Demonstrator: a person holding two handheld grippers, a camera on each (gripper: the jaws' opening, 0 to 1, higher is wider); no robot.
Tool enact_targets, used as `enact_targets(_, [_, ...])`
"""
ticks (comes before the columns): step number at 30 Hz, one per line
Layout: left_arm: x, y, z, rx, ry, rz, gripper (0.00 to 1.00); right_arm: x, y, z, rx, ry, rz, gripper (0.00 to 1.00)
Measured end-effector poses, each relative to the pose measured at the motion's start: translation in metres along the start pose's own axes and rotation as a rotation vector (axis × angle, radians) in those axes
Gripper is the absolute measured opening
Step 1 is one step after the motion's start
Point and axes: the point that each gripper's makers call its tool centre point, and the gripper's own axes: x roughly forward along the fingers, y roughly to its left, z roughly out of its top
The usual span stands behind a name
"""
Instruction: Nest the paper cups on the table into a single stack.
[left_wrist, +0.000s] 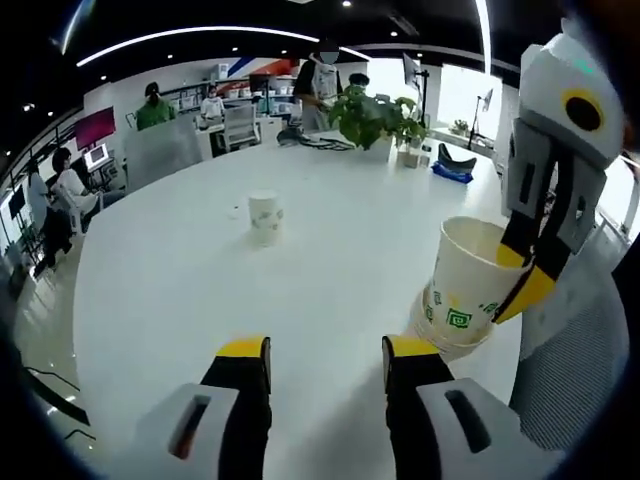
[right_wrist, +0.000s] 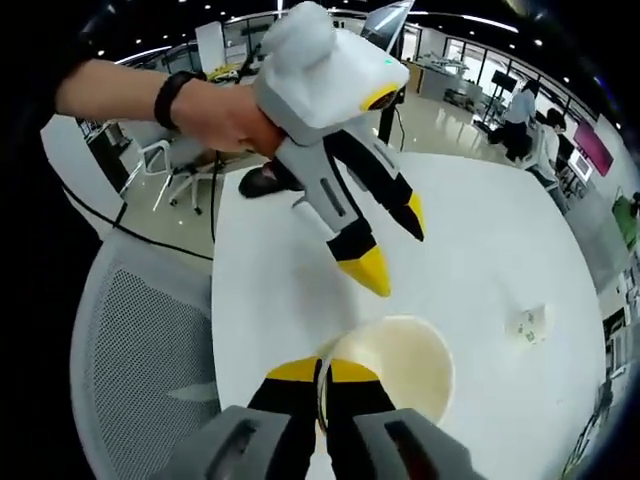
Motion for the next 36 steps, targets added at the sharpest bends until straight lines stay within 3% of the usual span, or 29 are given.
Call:
enact_targets(11, [0.002,0.000,-0.001,0.005,0.007,-0.008,0.42,0.015,0.004,-0.010,0.012,0.023,0.014,0.00])
enact_targets(29, [0.004,-0.001,-0.001,0.005,0.010,-0.008,0.41,0.016,0.002,-0.011,0.024,0.024,0.015,0.00])
enact_targets(36, [0.003,-0.001,0.000,0.006,0.012,-0.007,0.41,0.010,0.002,-0.009,0.029,0.021,0.017,0.05])
